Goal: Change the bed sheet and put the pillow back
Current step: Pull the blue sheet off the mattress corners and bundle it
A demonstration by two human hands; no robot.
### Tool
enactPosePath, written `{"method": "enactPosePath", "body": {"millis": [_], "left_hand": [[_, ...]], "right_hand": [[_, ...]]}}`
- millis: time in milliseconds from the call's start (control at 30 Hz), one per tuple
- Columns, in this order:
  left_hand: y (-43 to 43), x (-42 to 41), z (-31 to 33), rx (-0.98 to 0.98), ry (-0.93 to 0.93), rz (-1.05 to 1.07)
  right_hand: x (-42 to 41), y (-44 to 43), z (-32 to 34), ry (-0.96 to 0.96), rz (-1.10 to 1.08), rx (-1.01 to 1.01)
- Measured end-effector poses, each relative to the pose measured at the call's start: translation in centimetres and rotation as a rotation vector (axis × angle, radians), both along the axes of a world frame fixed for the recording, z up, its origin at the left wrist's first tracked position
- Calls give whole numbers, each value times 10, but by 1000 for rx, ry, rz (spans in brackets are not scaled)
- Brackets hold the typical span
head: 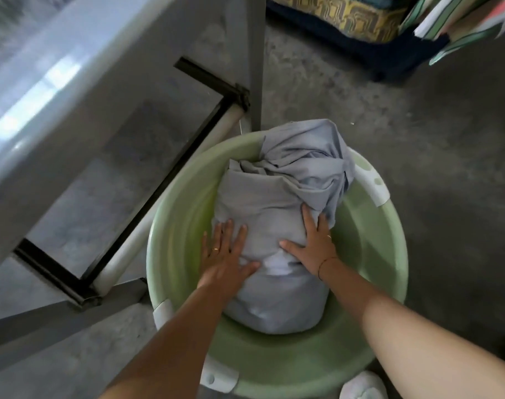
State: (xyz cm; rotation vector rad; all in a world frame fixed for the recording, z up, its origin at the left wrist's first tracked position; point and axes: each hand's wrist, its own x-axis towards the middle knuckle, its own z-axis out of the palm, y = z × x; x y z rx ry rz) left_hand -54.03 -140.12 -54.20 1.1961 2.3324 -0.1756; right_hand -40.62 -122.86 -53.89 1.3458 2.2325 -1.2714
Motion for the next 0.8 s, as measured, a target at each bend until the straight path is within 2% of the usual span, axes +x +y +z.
{"method": "enactPosePath", "body": {"millis": [200,400,600,800], "left_hand": [[-3,1,-39,11,-62,43],[-2,2,-34,-27,-45,40],[0,6,17,32,-50,48],[8,21,100,101,2,46]], "right_hand": [[-7,-1,-35,-37,20,45],[-6,1,-36,-16,1,10],[1,-7,7,37,-41,5],[11,-17,101,75,-151,109]]}}
